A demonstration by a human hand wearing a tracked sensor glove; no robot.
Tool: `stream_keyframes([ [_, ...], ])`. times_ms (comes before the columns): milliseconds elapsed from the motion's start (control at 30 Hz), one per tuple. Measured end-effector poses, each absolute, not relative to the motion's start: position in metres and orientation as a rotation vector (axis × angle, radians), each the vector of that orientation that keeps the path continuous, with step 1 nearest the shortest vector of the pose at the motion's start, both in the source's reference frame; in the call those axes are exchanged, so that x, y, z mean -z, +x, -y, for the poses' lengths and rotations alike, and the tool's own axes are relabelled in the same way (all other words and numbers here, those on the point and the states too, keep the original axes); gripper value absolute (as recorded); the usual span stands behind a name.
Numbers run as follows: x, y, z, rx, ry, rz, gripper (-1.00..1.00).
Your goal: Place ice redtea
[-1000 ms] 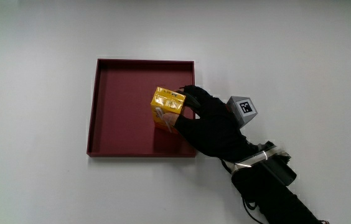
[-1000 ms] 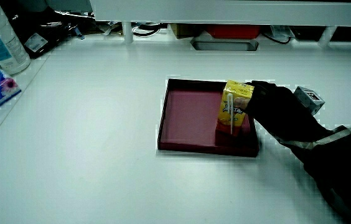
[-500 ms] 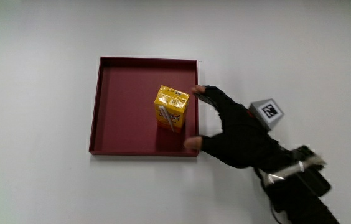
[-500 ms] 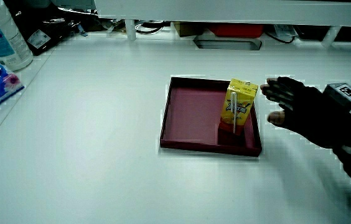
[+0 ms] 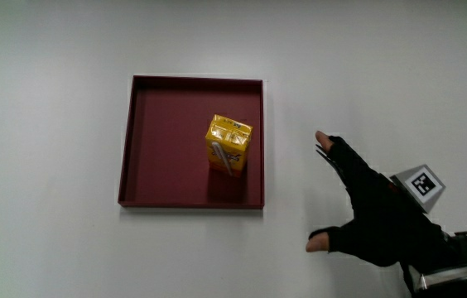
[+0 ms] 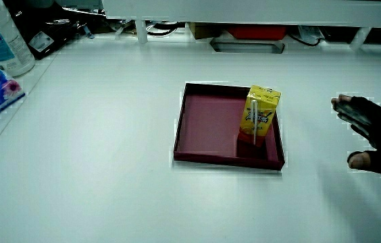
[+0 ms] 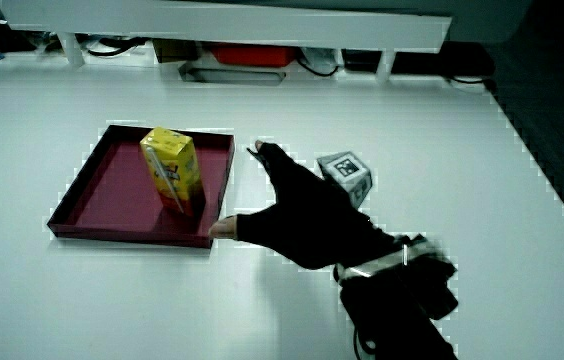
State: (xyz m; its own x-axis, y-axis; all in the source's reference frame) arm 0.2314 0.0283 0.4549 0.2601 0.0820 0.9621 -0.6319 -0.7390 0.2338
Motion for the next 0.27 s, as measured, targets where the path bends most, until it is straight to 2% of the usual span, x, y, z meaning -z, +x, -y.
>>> stream_keyframes([
  [267,-0.447,0.243,-0.039,-1.576,1.905,0.48,-1.0],
])
